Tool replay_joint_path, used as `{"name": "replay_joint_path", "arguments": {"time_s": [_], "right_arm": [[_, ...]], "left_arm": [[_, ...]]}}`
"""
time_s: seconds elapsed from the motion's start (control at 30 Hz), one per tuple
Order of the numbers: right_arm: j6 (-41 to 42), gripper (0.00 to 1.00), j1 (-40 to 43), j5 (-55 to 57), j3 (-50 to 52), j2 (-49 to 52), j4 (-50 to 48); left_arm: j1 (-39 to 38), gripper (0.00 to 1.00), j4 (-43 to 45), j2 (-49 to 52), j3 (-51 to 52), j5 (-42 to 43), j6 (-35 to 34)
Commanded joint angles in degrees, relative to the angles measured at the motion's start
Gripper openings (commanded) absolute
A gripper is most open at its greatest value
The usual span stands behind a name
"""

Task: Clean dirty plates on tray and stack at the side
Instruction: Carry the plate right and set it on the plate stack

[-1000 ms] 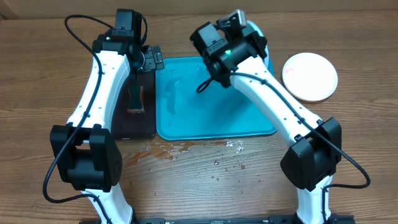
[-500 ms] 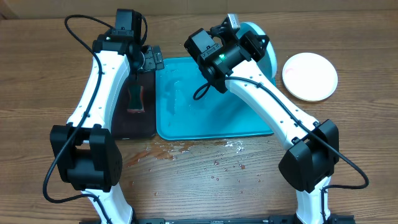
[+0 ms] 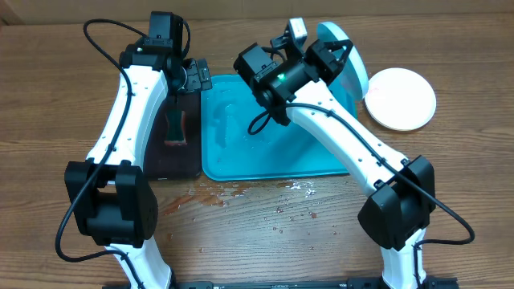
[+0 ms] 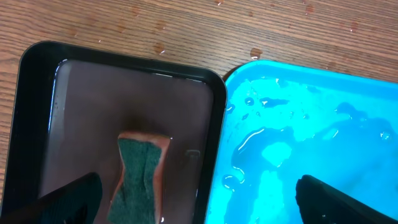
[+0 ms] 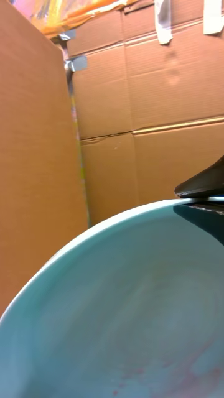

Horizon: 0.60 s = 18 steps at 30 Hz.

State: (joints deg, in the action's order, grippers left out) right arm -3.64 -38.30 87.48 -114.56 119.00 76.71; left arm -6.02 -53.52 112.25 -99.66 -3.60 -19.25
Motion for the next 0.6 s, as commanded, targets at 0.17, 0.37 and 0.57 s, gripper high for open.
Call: {"name": "replay_joint_path", "arguments": {"time_s": [0.17, 0.37, 0.57], "right_arm": [[0.81, 0.04, -0.33, 1.38, -0.94, -1.97, -0.24], [0.76, 0.04, 0.94, -25.31, -0.96, -1.99, -7.02], [0.83, 0.04, 6.23, -52.52, -0.96, -1.99, -14.95]], "left_arm": [[0.00, 1.00, 0.22, -1.36, -1.16, 0.46, 0.42], [0.00, 1.00, 0.22, -1.36, -1.16, 0.46, 0.42], [0.00, 1.00, 0.22, -1.36, -1.16, 0.46, 0.42]]}}
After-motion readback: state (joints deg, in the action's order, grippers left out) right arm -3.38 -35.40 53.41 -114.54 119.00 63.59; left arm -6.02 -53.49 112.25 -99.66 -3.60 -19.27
